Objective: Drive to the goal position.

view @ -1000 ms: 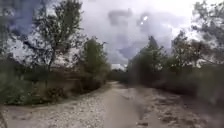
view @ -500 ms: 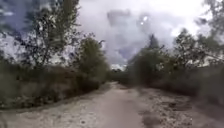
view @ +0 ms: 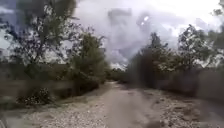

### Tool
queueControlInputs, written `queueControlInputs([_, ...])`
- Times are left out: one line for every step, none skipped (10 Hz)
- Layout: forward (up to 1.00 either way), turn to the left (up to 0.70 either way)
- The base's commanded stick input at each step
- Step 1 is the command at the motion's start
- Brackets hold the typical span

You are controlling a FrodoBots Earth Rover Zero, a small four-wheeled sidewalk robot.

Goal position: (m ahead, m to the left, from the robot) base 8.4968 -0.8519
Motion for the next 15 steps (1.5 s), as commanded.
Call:
queueControlInputs([0.85, 0.00])
queueControlInputs([0.85, 0.00])
queueControlInputs([0.85, 0.00])
queueControlInputs([0.85, 0.00])
queueControlInputs([0.85, 0.00])
queueControlInputs([0.85, 0.00])
queueControlInputs([0.85, 0.00])
queueControlInputs([0.85, 0.00])
queueControlInputs([0.85, -0.01])
queueControlInputs([0.85, -0.03])
queueControlInputs([0.85, -0.11])
queueControlInputs([0.85, -0.33])
queueControlInputs([0.85, -0.34])
queueControlInputs([0.85, -0.18])
queueControlInputs([0.85, -0.09])
